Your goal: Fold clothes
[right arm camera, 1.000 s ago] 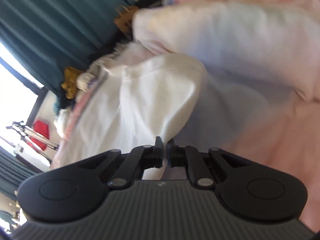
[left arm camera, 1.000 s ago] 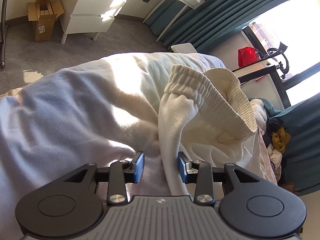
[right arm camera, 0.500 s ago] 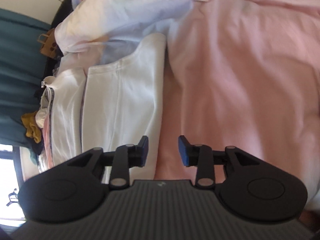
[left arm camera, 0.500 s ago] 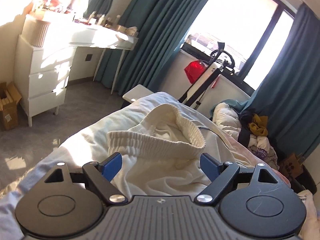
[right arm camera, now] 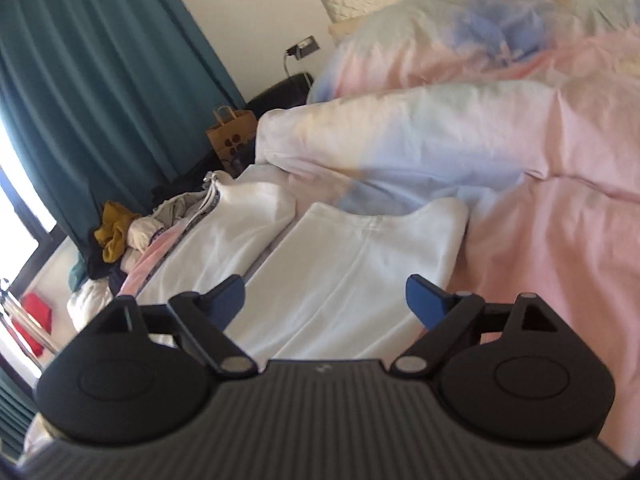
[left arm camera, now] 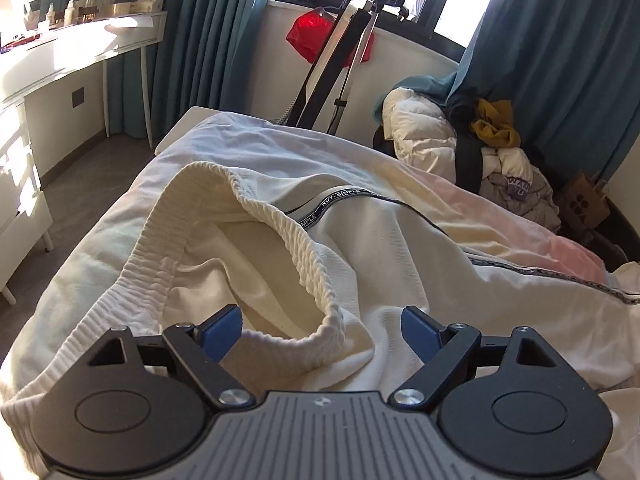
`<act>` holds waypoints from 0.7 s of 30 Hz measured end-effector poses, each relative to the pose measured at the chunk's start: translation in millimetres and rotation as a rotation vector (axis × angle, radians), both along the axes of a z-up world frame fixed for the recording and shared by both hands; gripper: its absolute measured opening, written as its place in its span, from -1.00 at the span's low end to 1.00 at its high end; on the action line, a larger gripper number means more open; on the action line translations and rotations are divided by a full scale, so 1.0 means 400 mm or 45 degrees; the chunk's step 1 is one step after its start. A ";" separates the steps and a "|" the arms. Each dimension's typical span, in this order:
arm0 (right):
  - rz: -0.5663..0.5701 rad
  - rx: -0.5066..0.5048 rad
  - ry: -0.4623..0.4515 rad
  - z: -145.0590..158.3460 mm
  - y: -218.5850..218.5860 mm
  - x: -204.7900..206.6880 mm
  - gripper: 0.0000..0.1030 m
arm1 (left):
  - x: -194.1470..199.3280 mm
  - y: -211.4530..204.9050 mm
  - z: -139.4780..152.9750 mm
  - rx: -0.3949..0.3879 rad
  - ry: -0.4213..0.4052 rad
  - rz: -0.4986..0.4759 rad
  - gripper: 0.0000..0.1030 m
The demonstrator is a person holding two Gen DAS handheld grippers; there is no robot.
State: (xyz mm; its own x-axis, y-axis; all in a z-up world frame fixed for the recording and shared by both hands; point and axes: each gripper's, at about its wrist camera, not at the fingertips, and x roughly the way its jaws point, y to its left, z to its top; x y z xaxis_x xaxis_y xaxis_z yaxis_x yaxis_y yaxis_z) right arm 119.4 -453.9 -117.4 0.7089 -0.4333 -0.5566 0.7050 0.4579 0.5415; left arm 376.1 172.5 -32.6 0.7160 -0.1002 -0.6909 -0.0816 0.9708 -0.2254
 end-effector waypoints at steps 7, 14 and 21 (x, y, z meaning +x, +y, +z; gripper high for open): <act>0.113 -0.215 0.082 0.008 0.065 0.073 0.72 | 0.105 0.012 -0.031 0.147 0.026 0.039 -0.84; 0.108 -0.230 0.110 -0.002 0.071 0.094 0.72 | 0.155 0.273 0.004 0.162 0.054 0.408 -0.86; 0.172 -0.157 0.130 -0.028 0.053 0.118 0.72 | 0.147 0.340 -0.103 0.025 0.090 0.411 -0.69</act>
